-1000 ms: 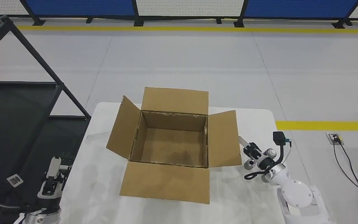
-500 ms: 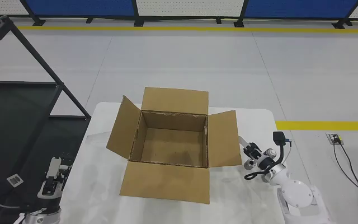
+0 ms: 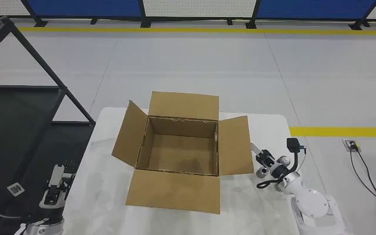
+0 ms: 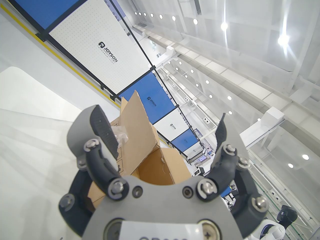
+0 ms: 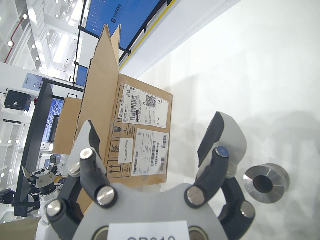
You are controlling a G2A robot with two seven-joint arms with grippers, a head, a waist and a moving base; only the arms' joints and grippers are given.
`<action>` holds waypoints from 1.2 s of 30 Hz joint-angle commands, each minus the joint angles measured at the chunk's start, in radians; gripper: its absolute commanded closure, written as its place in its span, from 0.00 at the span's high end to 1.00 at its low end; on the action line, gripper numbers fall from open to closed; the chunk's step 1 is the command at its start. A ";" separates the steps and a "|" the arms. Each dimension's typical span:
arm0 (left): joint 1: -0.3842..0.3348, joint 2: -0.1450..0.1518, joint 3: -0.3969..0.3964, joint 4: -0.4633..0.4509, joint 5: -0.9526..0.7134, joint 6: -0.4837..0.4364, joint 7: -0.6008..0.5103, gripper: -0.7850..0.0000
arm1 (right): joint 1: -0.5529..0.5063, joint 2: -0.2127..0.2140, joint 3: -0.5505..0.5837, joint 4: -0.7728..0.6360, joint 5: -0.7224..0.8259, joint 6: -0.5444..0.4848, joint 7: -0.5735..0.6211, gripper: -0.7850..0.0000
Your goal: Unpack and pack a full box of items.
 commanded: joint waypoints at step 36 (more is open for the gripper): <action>0.000 0.000 0.000 0.000 0.000 0.000 0.000 1.00 | -0.204 0.043 0.144 -0.172 -0.286 -0.347 -0.166 1.00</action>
